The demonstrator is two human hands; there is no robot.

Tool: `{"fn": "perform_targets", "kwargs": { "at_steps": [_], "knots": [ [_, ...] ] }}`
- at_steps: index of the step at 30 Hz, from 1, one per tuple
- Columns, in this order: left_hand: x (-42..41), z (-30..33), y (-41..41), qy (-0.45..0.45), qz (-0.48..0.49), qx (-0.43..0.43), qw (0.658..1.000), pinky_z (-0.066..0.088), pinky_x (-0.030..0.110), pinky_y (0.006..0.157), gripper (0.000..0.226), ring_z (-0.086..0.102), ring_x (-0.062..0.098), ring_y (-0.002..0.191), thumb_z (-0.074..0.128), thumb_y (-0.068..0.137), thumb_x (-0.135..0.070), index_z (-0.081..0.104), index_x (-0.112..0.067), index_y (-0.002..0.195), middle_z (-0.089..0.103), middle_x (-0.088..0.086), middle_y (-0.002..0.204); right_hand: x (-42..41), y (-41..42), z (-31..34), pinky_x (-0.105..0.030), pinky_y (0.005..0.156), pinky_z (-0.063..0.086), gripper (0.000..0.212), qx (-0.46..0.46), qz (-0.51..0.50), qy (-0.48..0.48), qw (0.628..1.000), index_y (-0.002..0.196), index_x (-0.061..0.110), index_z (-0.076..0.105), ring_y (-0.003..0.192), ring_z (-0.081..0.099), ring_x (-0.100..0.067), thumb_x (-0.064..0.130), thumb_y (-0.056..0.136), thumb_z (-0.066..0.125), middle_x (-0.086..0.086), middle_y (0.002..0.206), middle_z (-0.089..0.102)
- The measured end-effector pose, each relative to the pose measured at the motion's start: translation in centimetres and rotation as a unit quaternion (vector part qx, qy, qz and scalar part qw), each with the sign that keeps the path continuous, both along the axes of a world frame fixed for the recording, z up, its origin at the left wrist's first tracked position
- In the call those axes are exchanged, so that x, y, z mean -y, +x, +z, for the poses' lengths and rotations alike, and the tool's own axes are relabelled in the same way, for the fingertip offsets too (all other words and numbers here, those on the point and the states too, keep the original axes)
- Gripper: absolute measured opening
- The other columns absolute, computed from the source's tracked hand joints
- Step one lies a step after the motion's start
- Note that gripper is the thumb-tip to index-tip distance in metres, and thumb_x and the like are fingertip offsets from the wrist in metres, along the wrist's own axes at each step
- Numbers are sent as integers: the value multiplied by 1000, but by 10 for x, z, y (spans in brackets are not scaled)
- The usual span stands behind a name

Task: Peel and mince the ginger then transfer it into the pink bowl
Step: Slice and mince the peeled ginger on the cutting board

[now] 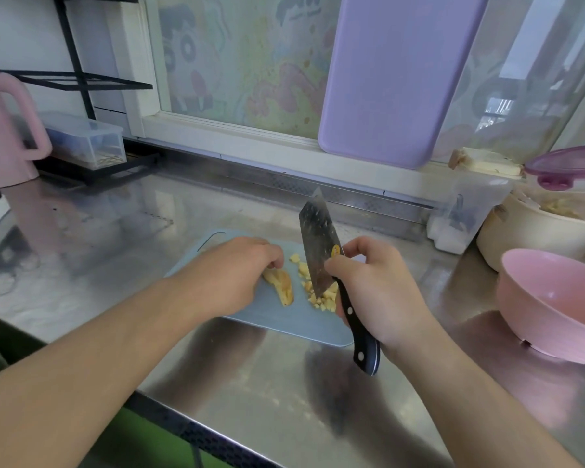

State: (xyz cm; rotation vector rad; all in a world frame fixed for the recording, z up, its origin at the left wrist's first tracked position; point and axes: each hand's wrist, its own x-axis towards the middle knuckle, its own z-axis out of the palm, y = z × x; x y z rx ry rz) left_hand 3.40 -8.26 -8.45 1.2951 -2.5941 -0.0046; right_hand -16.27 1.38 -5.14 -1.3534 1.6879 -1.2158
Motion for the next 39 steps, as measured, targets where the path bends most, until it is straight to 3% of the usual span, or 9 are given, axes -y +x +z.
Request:
{"fn": "perform_targets", "kwargs": {
  "at_steps": [5, 9, 12, 14, 17, 19, 26, 33, 39],
  "knots": [
    [1, -1, 1, 7, -7, -41, 999, 54, 39, 93, 35, 64, 15, 109, 60, 96, -6, 63, -30, 121, 65, -13, 117, 0, 2, 0, -26, 49, 40, 11, -7, 4, 1, 1000, 99, 8, 63, 37, 51, -16, 14, 91, 61, -5, 47, 61],
    [-1, -4, 7, 1, -17, -63, 998, 54, 29, 88, 37, 64, 5, 98, 63, 94, -5, 61, -30, 121, 54, -17, 112, -1, 2, -1, -28, 51, 41, 12, -15, 5, 2, 1000, 99, 9, 63, 38, 52, -15, 16, 90, 61, -6, 48, 63],
    [-2, -2, 9, 13, -31, -79, 996, 56, 31, 87, 40, 64, -1, 92, 64, 93, -4, 61, -32, 122, 52, -19, 112, 0, 3, -2, -28, 51, 41, 11, -18, 6, 2, 1000, 97, 8, 64, 38, 52, -15, 16, 90, 62, -7, 51, 64],
    [-2, 1, 9, 16, -40, -68, 997, 55, 32, 89, 45, 62, 1, 100, 64, 93, -3, 60, -35, 125, 51, -22, 116, 0, 4, -2, -28, 52, 41, 9, -21, 7, 5, 1000, 96, 10, 64, 38, 52, -15, 16, 90, 62, -6, 49, 63],
    [1, 3, 5, 34, -80, -25, 996, 46, 32, 105, 56, 51, 5, 126, 64, 93, -2, 60, -38, 136, 54, -24, 134, 0, 3, -2, -27, 51, 41, 8, -26, 7, 6, 1000, 95, 10, 63, 37, 52, -15, 16, 90, 62, -4, 47, 62],
    [4, 3, 3, 57, -100, -4, 993, 44, 34, 109, 58, 50, 7, 129, 61, 93, 1, 62, -39, 135, 57, -22, 137, 0, 2, -1, -27, 50, 40, 8, -24, 7, 6, 1000, 96, 9, 64, 37, 51, -15, 15, 90, 62, -4, 47, 61],
    [10, 2, 4, 77, -75, 15, 994, 47, 37, 104, 34, 54, 7, 116, 67, 98, -21, 64, -41, 126, 54, -21, 124, -2, 1, 1, -22, 45, 38, 10, -19, 17, 13, 1000, 98, 6, 63, 37, 50, -16, 13, 91, 61, -5, 46, 61],
    [1, 4, 1, 71, -51, 37, 996, 50, 39, 97, 23, 55, 11, 110, 64, 98, -34, 59, -43, 119, 55, -22, 117, -3, 2, 1, -30, 54, 41, 7, -26, 29, 24, 999, 95, 12, 62, 39, 51, -18, 17, 90, 63, -8, 48, 61],
    [-21, 2, -3, 35, 45, 40, 998, 54, 40, 84, 19, 51, 15, 98, 54, 99, -53, 57, -35, 107, 48, -13, 104, -4, 2, 2, -26, 50, 40, 8, -55, 41, 42, 997, 97, 12, 61, 39, 50, -18, 17, 91, 61, -9, 50, 62]
  ]
}}
